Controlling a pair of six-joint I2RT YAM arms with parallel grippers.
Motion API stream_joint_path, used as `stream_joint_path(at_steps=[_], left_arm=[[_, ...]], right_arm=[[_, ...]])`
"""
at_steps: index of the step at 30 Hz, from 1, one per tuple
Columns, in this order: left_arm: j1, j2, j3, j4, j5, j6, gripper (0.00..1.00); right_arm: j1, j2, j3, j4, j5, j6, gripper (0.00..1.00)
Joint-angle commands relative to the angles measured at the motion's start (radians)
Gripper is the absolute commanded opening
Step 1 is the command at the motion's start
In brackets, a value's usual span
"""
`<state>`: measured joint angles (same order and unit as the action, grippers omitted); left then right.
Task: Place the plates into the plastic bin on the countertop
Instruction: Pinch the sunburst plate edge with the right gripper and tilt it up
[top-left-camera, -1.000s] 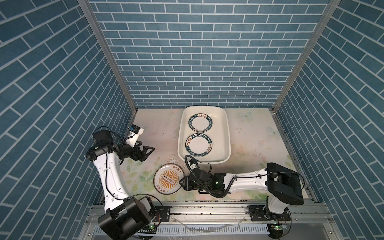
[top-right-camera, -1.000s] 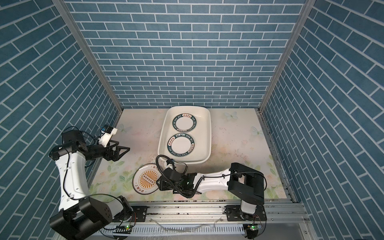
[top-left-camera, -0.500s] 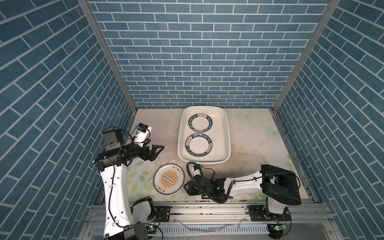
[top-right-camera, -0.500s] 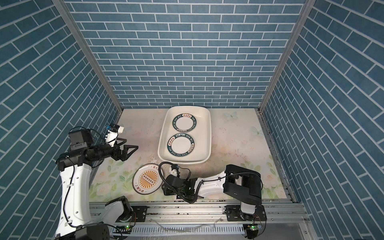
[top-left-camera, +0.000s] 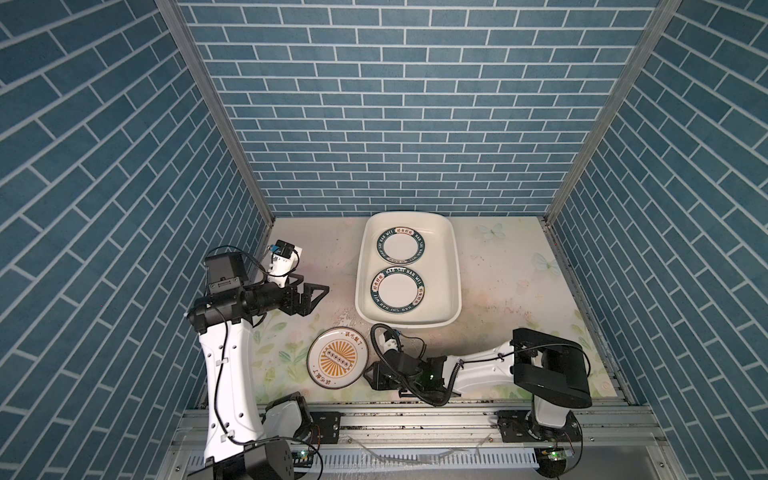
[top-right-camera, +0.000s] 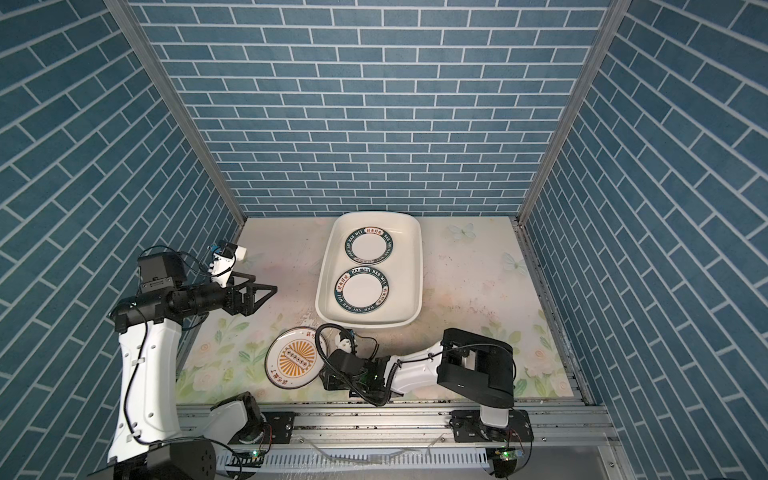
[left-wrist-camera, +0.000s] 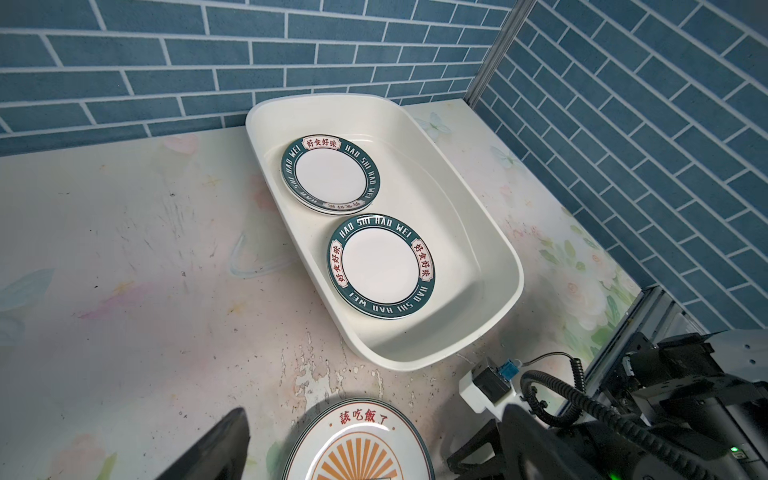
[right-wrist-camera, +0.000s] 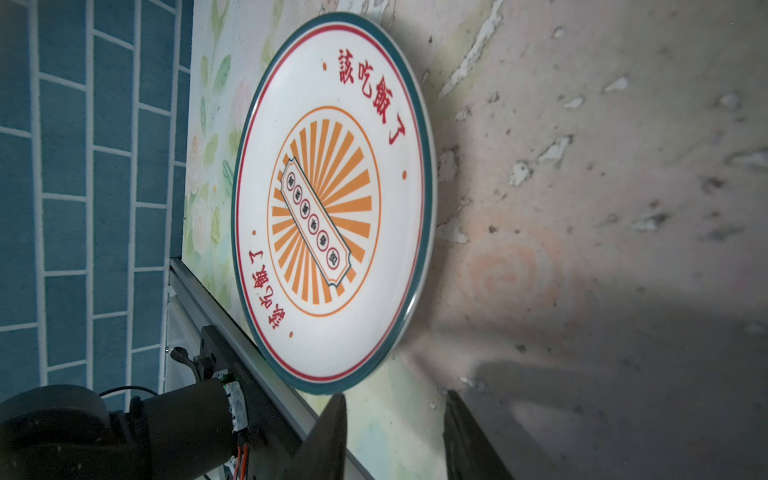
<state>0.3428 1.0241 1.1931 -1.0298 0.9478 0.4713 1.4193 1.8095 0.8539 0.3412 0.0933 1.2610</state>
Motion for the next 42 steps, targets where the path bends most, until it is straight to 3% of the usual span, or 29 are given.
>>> stream_joint_path(at_steps=[1,27,42], left_arm=[[-0.009,0.005,0.019,0.018,0.032,-0.036,0.96],[-0.026,-0.042,0.048,0.021,0.058,-0.08,0.96],[-0.025,-0.057,0.025,0.042,0.077,-0.086,0.96]], right_arm=[[-0.005,0.023,0.017,0.025,0.011,0.05,0.39],[-0.034,0.092,0.059,0.057,0.068,0.148,0.39],[-0.036,0.162,0.083,0.174,0.097,0.189,0.36]])
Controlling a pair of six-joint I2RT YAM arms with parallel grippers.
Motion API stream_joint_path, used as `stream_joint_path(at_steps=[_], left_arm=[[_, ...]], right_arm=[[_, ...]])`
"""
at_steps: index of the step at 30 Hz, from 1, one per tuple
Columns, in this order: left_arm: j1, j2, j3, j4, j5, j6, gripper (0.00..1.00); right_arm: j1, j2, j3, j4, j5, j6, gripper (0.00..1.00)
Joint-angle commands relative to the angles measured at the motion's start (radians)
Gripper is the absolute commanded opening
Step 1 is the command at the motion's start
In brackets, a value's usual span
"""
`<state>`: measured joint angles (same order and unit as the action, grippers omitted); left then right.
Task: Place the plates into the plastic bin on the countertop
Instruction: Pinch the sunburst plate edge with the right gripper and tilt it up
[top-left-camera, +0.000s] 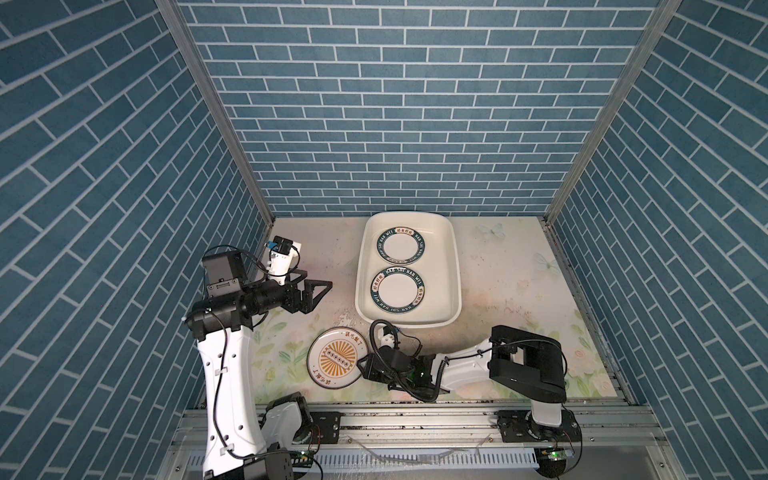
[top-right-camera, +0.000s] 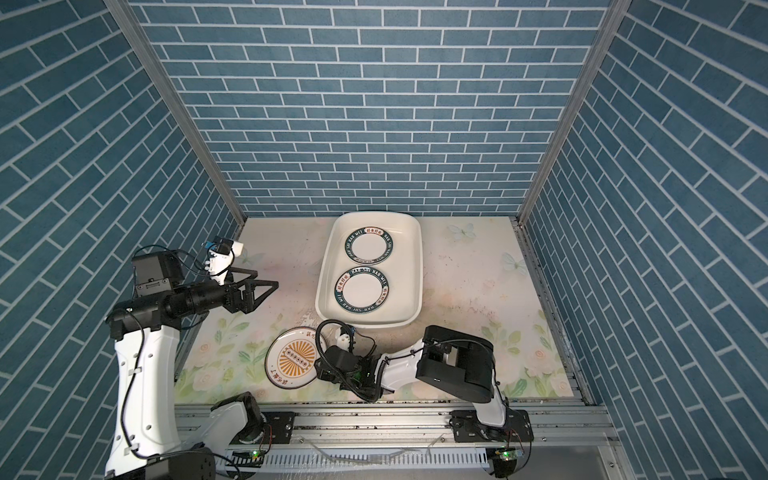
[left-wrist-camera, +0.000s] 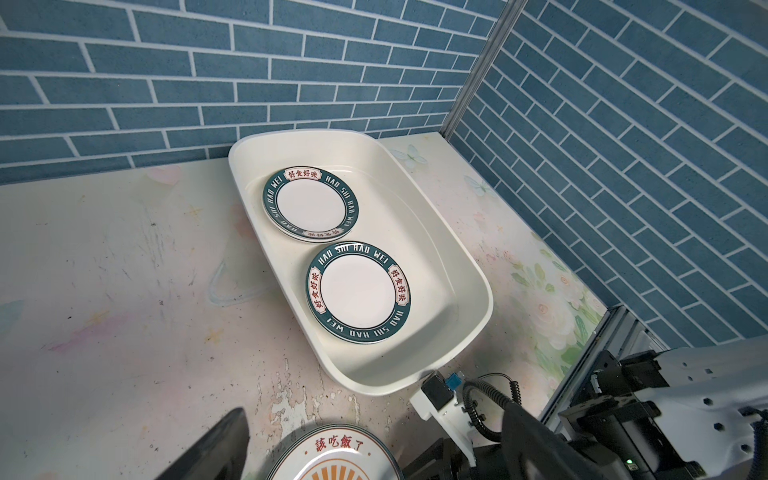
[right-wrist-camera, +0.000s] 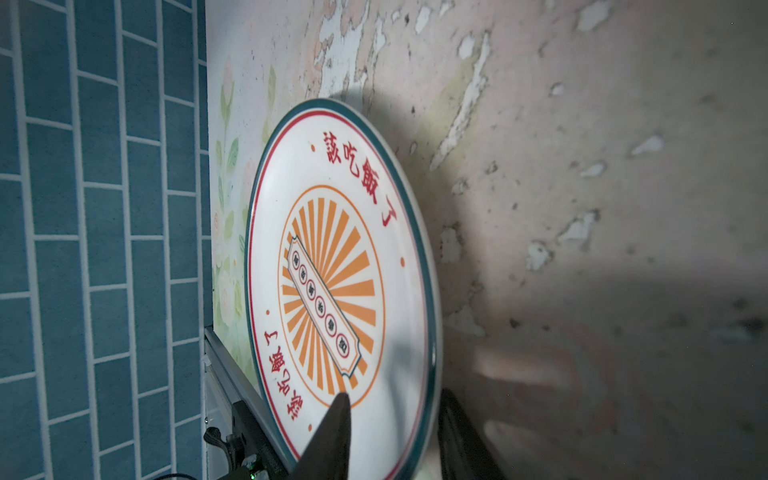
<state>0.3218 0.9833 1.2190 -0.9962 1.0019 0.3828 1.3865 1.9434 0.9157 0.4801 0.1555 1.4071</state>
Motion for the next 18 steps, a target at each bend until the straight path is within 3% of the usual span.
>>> stream_joint_path(at_steps=[1,18], left_arm=[[-0.004,-0.02,-0.001,0.01,0.021,0.003,0.96],[-0.004,-0.031,-0.027,0.036,0.05,-0.034,0.96]], right_arm=[[-0.002,0.036,0.02,0.044,0.036,0.05,0.35],[-0.001,0.081,-0.038,0.19,0.08,0.113,0.21]])
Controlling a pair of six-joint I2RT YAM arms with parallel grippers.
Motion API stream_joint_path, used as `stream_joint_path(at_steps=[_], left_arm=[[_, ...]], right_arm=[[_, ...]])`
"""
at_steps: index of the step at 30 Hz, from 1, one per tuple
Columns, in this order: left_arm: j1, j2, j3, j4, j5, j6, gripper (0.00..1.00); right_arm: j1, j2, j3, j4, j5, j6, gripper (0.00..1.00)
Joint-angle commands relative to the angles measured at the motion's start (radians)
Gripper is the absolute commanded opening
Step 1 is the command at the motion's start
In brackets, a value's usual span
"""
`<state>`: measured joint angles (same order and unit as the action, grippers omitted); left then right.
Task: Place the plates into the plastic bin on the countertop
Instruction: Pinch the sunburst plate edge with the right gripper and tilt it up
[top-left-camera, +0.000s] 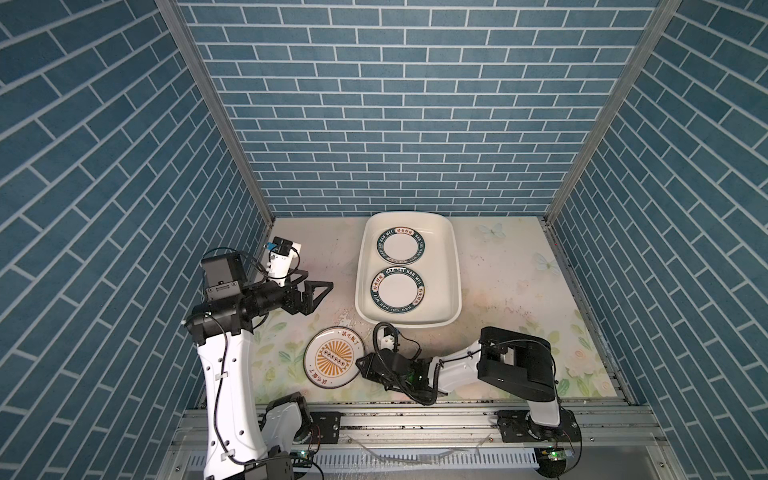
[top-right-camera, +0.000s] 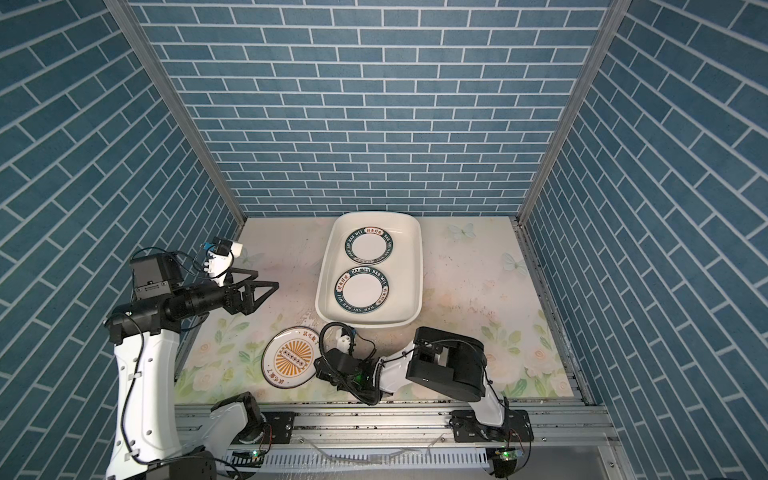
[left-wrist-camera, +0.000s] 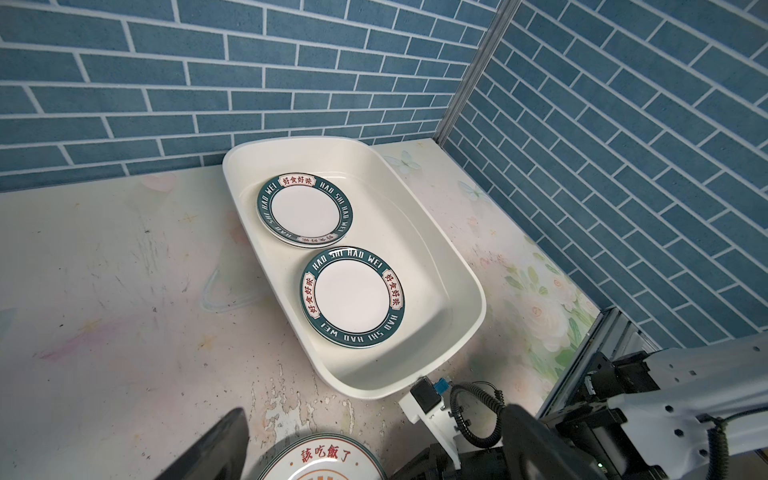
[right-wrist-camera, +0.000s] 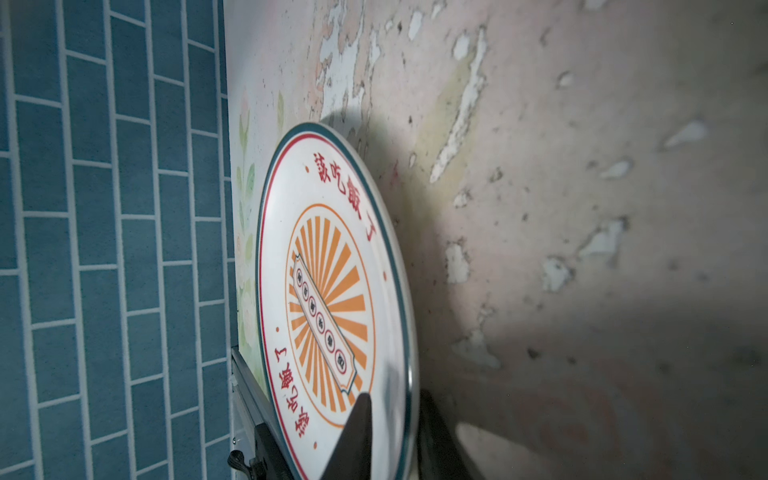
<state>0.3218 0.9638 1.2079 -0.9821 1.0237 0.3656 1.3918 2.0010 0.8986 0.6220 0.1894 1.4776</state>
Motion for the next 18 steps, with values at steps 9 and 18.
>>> stream_joint_path(at_steps=[9,18], left_arm=[[-0.004,-0.005,-0.013,0.031,0.034,-0.034,0.96],[-0.004,-0.002,-0.012,0.057,0.042,-0.065,0.96]], right_arm=[[-0.002,0.025,-0.057,0.127,0.076,0.04,0.1],[0.0,0.025,-0.065,0.17,0.075,0.022,0.0]])
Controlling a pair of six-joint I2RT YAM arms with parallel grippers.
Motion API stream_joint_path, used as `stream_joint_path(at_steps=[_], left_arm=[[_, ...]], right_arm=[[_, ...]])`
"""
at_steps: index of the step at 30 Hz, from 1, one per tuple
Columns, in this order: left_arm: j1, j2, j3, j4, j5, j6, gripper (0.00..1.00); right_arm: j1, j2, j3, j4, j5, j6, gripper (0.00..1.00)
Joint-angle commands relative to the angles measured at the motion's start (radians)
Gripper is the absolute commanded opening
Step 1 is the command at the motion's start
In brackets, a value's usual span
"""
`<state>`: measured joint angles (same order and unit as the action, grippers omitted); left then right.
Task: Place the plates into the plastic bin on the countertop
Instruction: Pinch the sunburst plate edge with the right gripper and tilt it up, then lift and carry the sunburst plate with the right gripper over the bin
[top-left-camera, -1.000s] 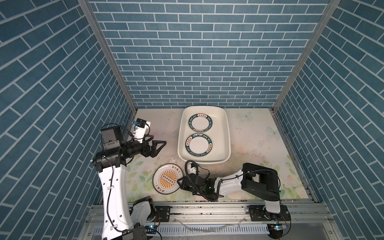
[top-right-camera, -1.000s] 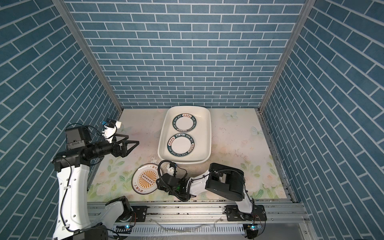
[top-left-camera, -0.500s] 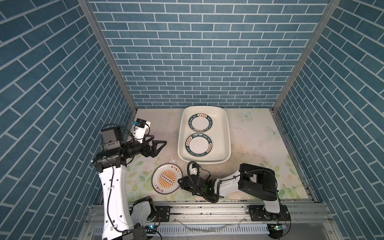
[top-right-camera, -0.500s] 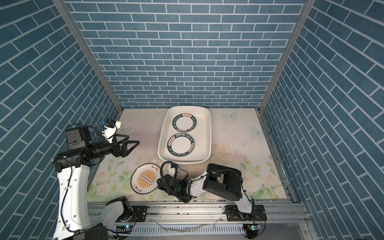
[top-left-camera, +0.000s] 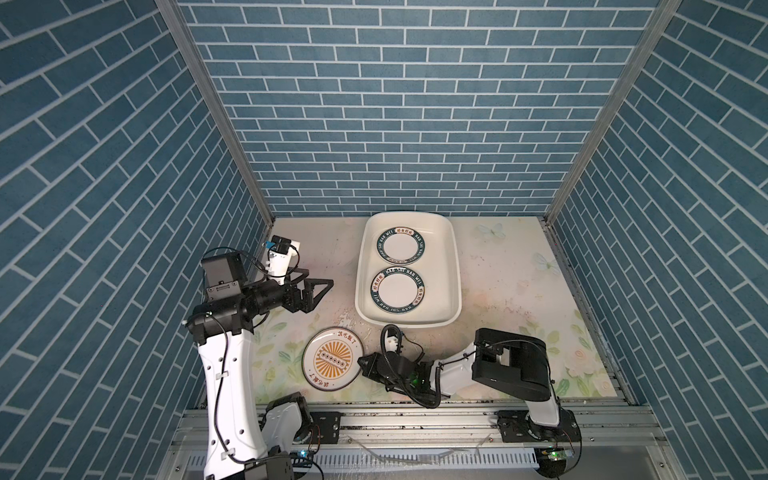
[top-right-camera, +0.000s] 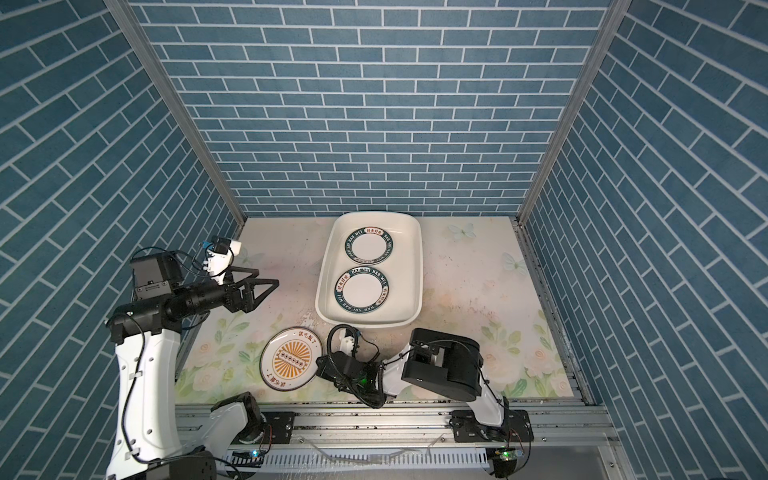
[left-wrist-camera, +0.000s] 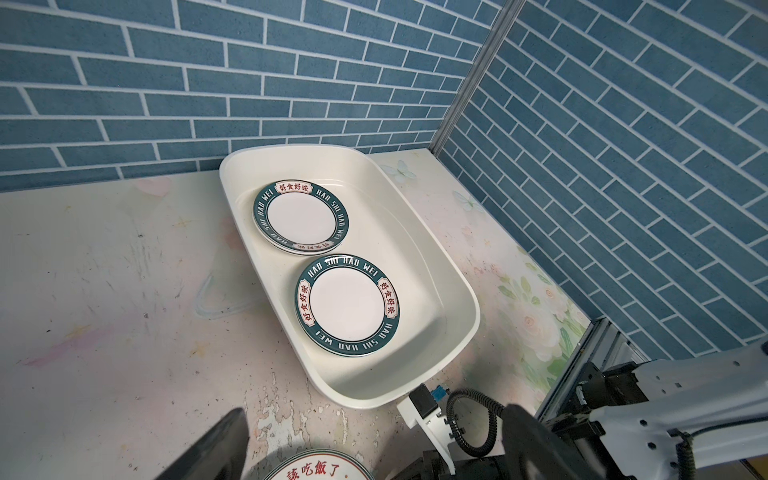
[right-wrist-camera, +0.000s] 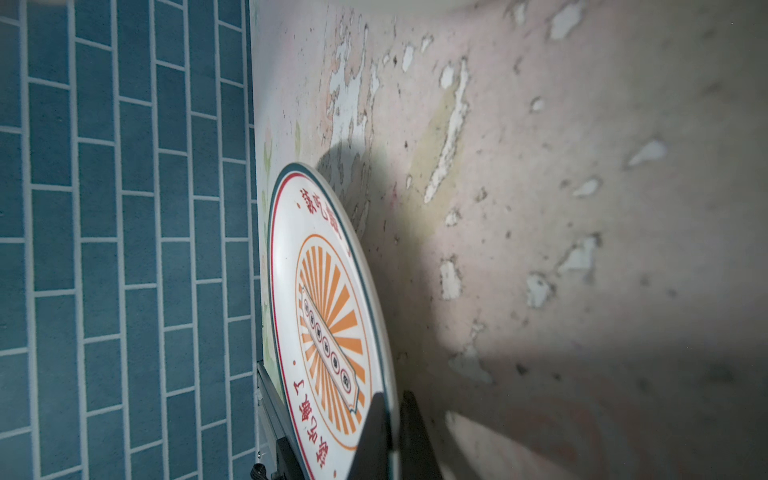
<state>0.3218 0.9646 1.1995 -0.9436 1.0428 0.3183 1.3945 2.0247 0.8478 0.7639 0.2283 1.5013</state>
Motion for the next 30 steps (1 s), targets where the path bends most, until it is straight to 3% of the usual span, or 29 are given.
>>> stream_joint_path(at_steps=[1,10,30], left_arm=[[-0.004,-0.003,-0.003,0.021,0.023,-0.018,0.97],[-0.004,-0.007,-0.002,0.041,0.022,-0.042,0.96],[-0.006,-0.001,0.036,0.063,0.023,-0.093,0.96]], right_arm=[[-0.002,0.002,-0.015,0.035,0.038,-0.008,0.0],[0.001,-0.037,0.005,0.045,0.027,-0.108,0.0],[0.009,-0.113,0.013,0.039,-0.014,-0.194,0.0]])
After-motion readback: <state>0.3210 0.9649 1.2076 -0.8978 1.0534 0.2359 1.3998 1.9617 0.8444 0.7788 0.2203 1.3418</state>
